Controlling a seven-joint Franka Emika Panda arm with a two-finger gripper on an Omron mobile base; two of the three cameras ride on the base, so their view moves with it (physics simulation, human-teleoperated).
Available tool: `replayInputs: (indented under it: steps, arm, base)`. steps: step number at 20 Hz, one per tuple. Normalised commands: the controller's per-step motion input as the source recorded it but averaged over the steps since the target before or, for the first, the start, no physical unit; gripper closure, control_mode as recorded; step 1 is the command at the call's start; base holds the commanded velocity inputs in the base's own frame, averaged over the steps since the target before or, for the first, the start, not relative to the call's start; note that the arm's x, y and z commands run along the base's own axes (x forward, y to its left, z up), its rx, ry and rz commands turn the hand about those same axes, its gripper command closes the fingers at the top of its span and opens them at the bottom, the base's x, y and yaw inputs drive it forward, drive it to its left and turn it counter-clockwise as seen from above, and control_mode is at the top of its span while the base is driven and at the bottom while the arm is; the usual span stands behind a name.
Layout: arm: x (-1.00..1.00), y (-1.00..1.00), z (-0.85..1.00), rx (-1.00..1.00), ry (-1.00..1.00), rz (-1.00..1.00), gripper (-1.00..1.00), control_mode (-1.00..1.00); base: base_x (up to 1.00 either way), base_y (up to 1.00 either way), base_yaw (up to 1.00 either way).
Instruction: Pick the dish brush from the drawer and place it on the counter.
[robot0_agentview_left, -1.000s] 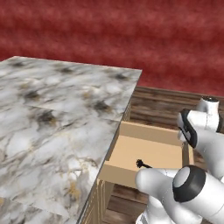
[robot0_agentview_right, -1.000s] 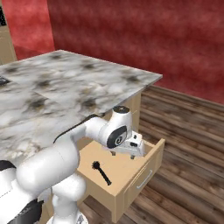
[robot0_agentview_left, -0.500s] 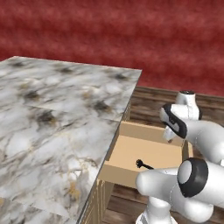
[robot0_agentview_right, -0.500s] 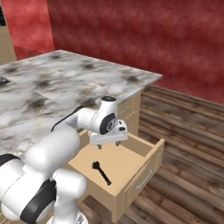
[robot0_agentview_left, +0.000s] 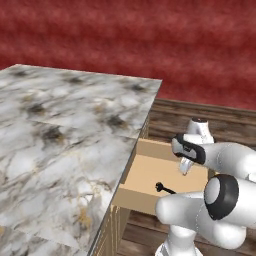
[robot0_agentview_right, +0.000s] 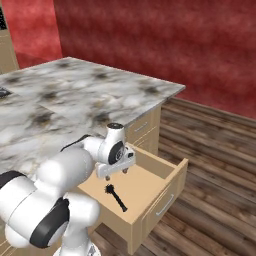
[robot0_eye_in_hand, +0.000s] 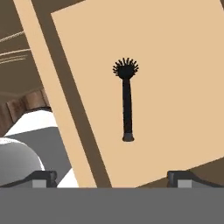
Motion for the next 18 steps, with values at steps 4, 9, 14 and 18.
replayInputs:
  steps: [4, 9, 14, 18]
  arm:
    - [0.45, 0.06, -0.71, 0.00, 0.00, 0.13, -1.00, -1.00]
    - [0.51, 0.00, -0.73, 0.00, 0.00, 0.08, -1.00, -1.00]
    - [0.58, 0.00, -0.73, 0.00, 0.01, 0.03, -1.00, -1.00]
    - [0.60, 0.00, -0.66, 0.00, 0.06, 0.00, -1.00, -1.00]
  base:
    - [0.00, 0.00, 0.00]
    - [0.00, 0.00, 0.00]
    - [0.00, 0.00, 0.00]
    - [0.00, 0.00, 0.00]
